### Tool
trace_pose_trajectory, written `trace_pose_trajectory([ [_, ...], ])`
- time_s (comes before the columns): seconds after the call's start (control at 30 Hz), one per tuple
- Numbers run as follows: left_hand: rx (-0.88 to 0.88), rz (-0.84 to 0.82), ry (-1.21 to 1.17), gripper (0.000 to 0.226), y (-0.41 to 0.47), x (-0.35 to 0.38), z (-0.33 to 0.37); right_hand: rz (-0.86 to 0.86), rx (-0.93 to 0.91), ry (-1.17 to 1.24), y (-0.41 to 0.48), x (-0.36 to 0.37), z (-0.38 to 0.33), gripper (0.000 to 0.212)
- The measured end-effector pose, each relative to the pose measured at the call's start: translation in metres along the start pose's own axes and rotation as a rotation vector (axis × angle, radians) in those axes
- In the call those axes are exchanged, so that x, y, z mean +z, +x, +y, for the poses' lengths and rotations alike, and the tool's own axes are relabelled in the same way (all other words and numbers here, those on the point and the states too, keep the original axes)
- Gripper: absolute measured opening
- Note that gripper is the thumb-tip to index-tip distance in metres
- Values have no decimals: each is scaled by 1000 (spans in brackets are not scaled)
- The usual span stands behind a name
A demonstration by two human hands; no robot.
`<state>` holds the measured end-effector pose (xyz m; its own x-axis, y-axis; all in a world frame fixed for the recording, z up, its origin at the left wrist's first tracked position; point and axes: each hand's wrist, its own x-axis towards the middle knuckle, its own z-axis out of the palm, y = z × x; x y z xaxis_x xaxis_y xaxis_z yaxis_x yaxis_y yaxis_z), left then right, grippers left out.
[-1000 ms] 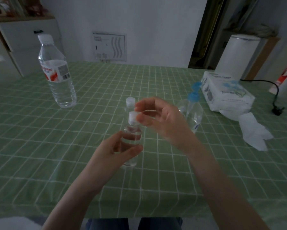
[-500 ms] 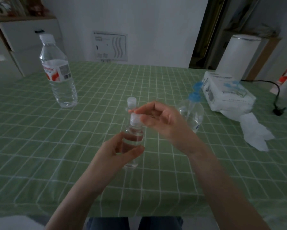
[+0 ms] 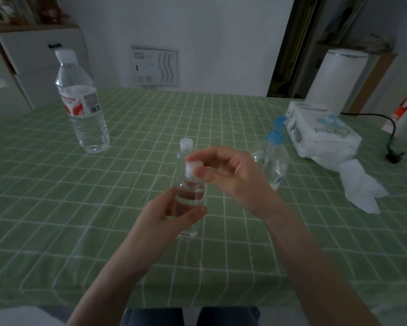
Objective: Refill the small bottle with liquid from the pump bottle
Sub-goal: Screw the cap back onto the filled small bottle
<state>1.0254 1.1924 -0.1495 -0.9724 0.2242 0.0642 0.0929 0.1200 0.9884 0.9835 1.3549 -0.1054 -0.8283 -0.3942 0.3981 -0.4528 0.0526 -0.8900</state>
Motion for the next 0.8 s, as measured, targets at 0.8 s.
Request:
trace_pose_trajectory([
  [0.8, -4, 7, -4, 44, 0, 0, -2, -12, -2, -44, 2, 1, 0, 23],
])
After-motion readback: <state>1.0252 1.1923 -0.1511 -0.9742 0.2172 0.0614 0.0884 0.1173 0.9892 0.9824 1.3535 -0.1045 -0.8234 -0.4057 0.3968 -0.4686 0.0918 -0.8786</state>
